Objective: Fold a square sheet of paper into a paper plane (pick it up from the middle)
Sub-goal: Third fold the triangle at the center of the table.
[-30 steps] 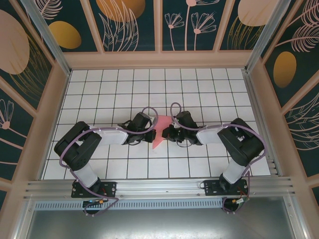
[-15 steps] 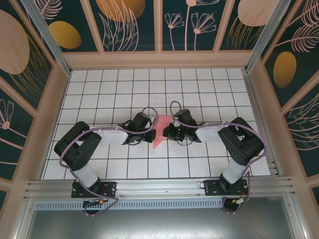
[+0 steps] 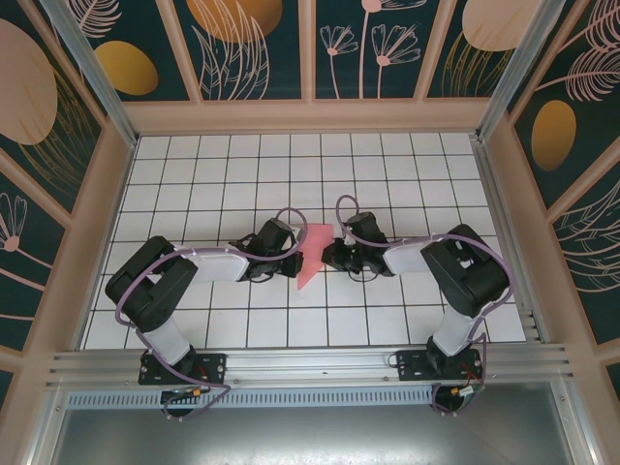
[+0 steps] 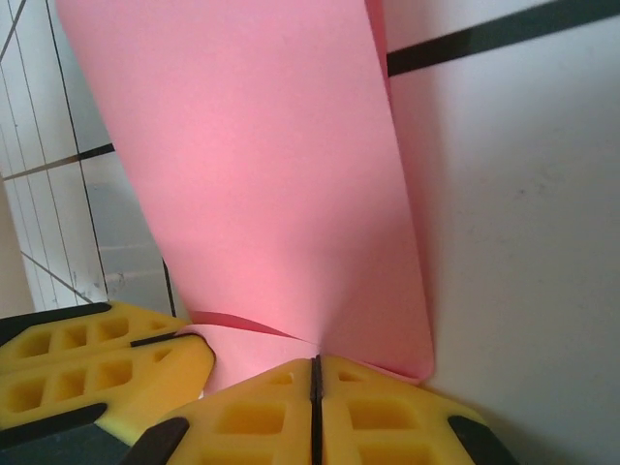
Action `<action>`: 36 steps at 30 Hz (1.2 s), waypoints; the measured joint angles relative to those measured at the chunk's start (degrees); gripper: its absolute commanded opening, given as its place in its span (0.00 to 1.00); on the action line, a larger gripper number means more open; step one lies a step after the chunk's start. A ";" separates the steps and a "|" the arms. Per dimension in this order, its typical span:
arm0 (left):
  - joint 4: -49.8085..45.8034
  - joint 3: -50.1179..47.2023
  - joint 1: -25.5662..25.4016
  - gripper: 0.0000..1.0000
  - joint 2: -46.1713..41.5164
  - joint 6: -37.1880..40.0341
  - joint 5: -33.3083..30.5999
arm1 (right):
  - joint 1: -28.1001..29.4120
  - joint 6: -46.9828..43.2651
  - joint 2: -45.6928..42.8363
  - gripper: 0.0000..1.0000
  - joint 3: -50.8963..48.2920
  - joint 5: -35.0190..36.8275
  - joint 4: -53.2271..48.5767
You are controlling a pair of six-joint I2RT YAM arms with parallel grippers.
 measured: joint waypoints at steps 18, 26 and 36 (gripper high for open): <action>-0.04 0.04 0.00 0.02 0.00 0.00 -0.04 | -1.03 -0.31 -4.28 0.11 0.31 2.16 -4.09; -0.04 0.04 0.00 0.02 0.00 0.00 -0.02 | -1.14 -0.28 -2.01 0.10 0.35 3.93 -4.39; -0.04 0.04 0.02 0.02 0.00 0.00 -0.02 | -1.01 1.11 -7.19 0.11 -1.62 3.52 -3.41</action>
